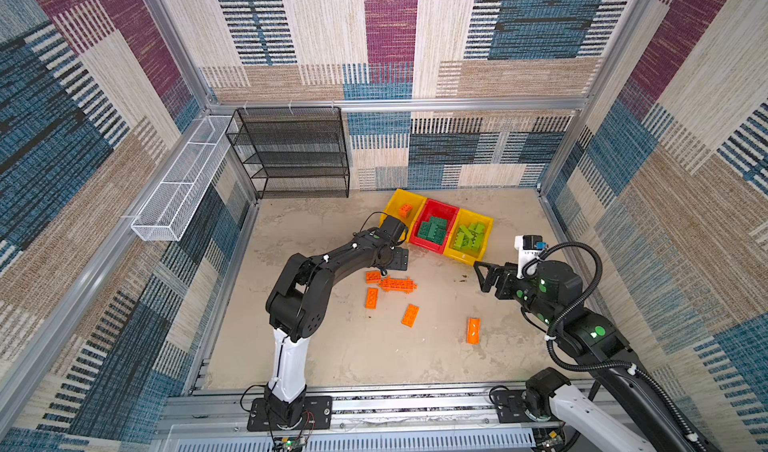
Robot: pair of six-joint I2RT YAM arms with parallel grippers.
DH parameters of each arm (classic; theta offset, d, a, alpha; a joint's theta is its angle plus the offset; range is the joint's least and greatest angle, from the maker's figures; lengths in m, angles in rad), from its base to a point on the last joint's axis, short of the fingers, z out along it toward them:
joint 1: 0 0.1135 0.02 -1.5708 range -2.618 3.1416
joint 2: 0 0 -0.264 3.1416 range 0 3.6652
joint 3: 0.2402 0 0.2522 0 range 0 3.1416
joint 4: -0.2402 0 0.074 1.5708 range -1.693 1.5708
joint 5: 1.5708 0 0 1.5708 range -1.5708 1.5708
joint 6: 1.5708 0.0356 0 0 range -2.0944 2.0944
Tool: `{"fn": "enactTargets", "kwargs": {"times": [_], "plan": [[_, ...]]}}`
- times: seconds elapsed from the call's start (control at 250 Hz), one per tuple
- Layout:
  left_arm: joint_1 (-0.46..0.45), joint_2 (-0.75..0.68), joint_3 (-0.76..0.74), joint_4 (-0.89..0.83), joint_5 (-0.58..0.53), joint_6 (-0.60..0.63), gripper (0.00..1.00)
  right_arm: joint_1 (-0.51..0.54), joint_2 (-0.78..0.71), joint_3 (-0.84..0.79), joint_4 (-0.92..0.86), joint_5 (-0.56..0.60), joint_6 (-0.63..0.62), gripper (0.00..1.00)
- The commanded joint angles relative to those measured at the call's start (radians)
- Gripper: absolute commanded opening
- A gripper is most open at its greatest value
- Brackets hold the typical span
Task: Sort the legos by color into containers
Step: 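Move the left gripper down to an orange 2x4 brick near the bins, then close the left gripper on the orange 2x4 brick and lift it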
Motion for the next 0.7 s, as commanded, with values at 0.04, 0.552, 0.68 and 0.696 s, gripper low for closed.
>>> {"fn": "enactTargets", "kwargs": {"times": [0.04,0.552,0.68,0.696], "plan": [[0.007,0.033,0.025,0.015,-0.002,0.0,0.91,0.001,-0.012,0.01,-0.012,0.014,0.009,1.0],[0.03,0.109,0.089,-0.061,-0.01,0.024,0.53,0.002,-0.002,0.001,0.011,0.018,0.006,0.99],[0.03,0.08,0.118,-0.097,-0.016,0.039,0.45,0.001,0.015,0.005,0.022,0.014,0.003,1.0],[0.03,0.075,0.123,-0.099,-0.017,0.041,0.43,0.001,0.017,0.004,0.025,0.011,0.002,1.0]]}}
